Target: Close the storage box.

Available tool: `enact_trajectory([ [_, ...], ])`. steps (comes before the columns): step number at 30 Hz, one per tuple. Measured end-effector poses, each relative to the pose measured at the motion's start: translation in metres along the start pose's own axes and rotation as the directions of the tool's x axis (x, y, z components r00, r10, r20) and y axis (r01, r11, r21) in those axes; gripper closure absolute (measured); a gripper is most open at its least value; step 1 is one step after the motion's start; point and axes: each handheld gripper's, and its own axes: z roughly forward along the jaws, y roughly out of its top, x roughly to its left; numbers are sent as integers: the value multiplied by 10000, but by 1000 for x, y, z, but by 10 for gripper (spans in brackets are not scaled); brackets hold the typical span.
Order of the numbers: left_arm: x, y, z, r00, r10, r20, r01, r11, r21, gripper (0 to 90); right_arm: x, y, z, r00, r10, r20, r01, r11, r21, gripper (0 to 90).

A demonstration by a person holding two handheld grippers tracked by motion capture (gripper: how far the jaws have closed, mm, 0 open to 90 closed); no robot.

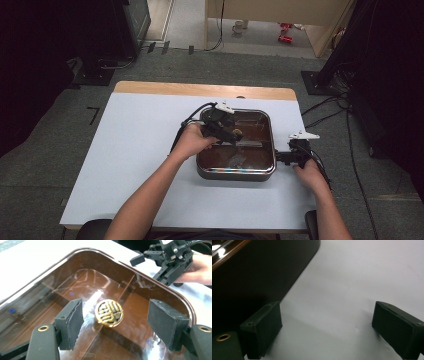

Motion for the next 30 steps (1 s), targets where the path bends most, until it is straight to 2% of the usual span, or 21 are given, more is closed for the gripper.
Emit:
enact_trajectory([
  [3,2,-3,-10,9994,64,-342,-63,10000,22,284,0,0,0,10000,5,-1,-5,10000,2,85],
  [6,3,-6,-18,9988,-1,-480,-3,10000,-84,277,0,0,0,10000,1,-1,-1,10000,2,84],
  [10,5,-10,-28,9975,-67,-696,71,10000,47,271,0,0,0,10000,6,0,-6,10000,3,85],
  [15,8,-19,-44,9965,-241,-797,233,9997,-99,270,0,0,0,10000,7,-1,-7,10000,1,84],
  [18,9,-22,-48,9961,-256,-842,247,9996,-120,269,0,0,0,10000,0,-6,0,10000,10,84],
  [30,12,-51,-73,9887,-416,-1439,363,9986,-392,265,0,0,0,10000,-13,-1,13,10000,8,84],
])
